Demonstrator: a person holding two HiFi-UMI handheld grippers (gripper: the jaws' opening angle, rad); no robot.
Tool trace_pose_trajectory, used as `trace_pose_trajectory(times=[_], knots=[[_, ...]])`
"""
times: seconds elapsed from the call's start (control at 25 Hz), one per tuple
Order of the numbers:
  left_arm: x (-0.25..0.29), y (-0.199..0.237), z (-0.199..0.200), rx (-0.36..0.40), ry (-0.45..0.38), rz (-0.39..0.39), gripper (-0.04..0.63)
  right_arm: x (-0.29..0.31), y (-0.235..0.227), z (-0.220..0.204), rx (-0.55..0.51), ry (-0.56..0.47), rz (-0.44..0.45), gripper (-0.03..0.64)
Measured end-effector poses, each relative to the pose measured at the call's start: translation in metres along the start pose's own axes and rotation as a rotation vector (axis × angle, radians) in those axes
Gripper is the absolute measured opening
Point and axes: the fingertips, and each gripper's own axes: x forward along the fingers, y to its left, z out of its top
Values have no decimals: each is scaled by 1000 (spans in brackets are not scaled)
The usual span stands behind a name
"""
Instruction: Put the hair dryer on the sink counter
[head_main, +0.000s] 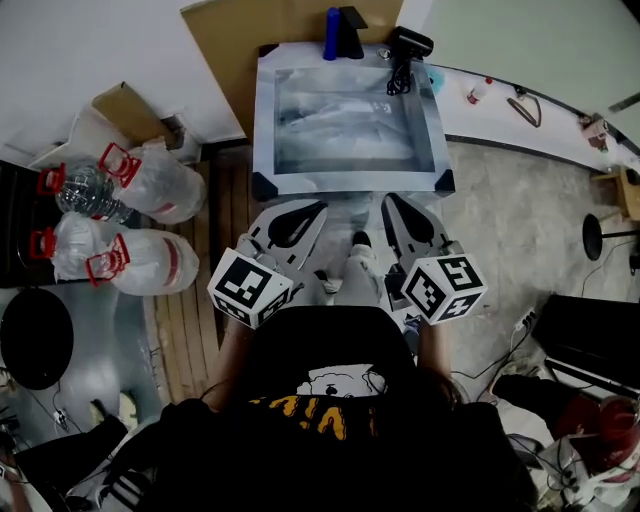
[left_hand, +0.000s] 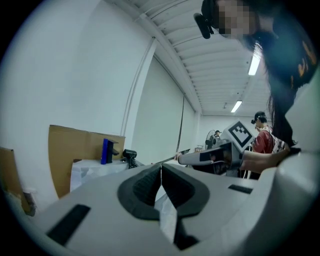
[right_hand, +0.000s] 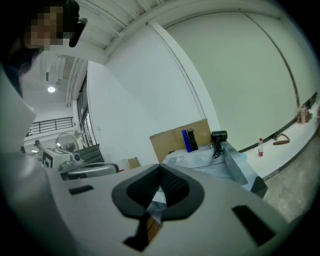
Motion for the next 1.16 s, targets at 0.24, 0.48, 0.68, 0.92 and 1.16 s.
trace_pose_trajectory(times=[0.24, 0.48, 0.68, 0.92, 1.16], knots=[[-1, -9, -1, -12, -4, -13, 9, -13, -4, -1, -5, 8, -16, 3], [3, -17, -3, -11, 1, -30, 9, -20, -5, -4, -24, 15, -20, 3], [4, -26, -6, -8, 7, -47, 9, -25, -9, -8, -23, 14, -28, 3], [7, -33, -8, -4, 17, -68, 9, -32, -9, -13, -16, 18, -36, 3], [15, -40, -8, 9, 24, -107, 9, -34, -12, -15, -7, 8, -43, 3]])
